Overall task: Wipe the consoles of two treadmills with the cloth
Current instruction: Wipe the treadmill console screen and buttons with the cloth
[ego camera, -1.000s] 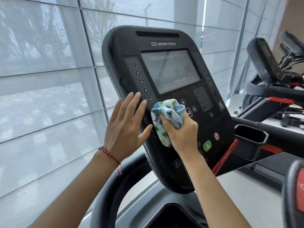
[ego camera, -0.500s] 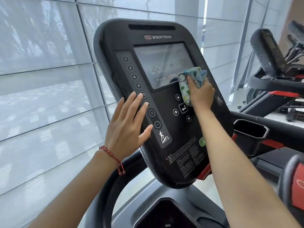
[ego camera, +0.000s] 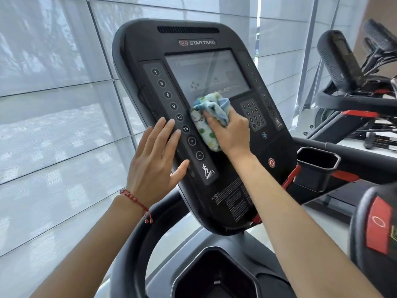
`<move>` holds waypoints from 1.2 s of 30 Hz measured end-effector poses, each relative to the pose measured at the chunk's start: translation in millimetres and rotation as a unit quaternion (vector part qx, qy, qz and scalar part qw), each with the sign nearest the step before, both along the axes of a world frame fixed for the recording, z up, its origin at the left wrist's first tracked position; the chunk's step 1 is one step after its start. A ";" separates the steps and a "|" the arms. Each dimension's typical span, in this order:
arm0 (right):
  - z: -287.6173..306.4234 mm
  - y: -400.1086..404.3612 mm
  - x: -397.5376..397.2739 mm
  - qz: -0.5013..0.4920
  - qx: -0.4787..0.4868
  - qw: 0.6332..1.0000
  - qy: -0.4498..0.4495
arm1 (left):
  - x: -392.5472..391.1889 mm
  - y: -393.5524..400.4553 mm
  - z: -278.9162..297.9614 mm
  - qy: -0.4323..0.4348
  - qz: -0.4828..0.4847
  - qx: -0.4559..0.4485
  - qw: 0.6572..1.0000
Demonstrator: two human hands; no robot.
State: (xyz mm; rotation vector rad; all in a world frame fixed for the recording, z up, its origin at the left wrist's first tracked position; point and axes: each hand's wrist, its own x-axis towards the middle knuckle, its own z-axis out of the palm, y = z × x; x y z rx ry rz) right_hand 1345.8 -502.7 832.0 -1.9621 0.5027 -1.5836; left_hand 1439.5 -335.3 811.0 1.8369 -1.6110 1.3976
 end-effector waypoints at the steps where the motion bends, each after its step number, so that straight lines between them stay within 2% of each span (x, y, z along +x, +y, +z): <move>1: -1.8 -15.2 -4.0 -0.020 0.037 0.999 0.000 | -0.8 0.2 -0.1 0.001 0.000 0.000 1.000; 4: -10.4 -49.9 -15.8 -0.068 0.131 0.989 -0.004 | -3.8 1.3 -1.3 0.004 0.004 0.001 1.000; 7: -13.9 -45.9 -16.7 -0.078 0.136 0.988 -0.006 | -8.2 2.2 -3.7 0.009 0.006 0.000 1.000; 10: -27.3 -14.8 -23.7 -0.056 0.105 0.993 -0.004 | -13.4 1.6 -8.4 0.016 0.002 0.003 1.000; 15: -69.3 53.7 -35.4 0.020 -0.026 0.999 -0.030 | -17.8 -0.2 -14.2 0.027 -0.006 0.012 1.000; 20: -75.7 46.1 -39.6 0.021 -0.057 0.998 -0.014 | -26.4 -3.1 -21.3 0.024 -0.020 0.030 0.999; 22: -72.2 29.9 -40.6 0.008 -0.022 0.999 -0.022 | -27.0 -3.3 -21.8 0.022 -0.017 0.033 0.999; 26: -63.4 -20.8 -45.6 -0.095 0.111 0.989 -0.035 | -25.9 -1.9 -22.8 0.026 -0.012 0.027 0.999; 28: -61.4 -30.9 -46.2 -0.103 0.138 0.985 -0.031 | -26.8 -2.3 -24.4 0.029 -0.011 0.026 0.999; 31: -63.5 -18.6 -48.4 -0.103 0.092 0.990 -0.009 | -28.0 -3.8 -25.8 0.029 -0.008 0.022 0.999; 36: -93.2 38.5 -57.9 -0.037 0.006 0.999 -0.003 | -28.5 -8.4 -25.9 0.028 0.000 0.016 0.999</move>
